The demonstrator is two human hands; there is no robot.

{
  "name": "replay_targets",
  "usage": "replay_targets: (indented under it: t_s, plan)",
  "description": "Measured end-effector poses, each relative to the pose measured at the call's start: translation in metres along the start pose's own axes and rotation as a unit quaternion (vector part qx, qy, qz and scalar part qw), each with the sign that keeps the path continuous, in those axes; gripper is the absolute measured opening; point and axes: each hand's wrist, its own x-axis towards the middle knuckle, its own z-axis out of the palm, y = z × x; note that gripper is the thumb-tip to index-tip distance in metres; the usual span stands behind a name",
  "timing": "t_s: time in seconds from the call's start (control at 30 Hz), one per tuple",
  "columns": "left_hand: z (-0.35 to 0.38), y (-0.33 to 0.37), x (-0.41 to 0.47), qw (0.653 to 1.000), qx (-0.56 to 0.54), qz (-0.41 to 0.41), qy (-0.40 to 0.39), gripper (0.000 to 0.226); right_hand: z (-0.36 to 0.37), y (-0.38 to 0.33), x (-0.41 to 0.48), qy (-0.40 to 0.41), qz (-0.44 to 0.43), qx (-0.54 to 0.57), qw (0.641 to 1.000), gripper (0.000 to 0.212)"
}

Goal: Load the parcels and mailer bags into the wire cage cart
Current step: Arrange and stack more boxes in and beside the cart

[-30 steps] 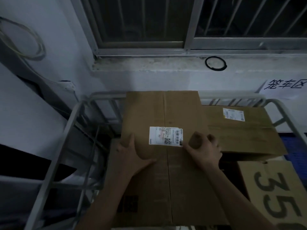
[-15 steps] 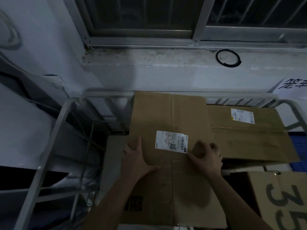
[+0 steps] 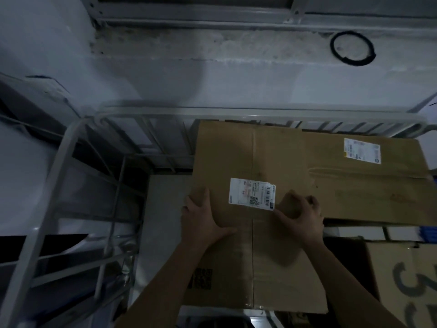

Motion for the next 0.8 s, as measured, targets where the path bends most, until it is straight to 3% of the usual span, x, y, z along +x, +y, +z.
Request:
replay_targets:
  t_s: [0.33,0.6,0.8]
  plan:
    - [0.035,-0.012,0.026,1.000,-0.012,-0.003,-0.024,0.148,0.026,0.015,0.028,-0.021,0.009,-0.042,0.999,0.089]
    - [0.052,-0.022,0.041,1.000,-0.019,0.013,-0.017,0.150,0.053,0.030,0.024,0.006,0.015,-0.069,0.997,0.093]
    - [0.051,-0.015,0.042,1.000,0.010,0.014,-0.019,0.152,0.063,0.031,0.017,-0.033,-0.020,-0.154,0.987,0.093]
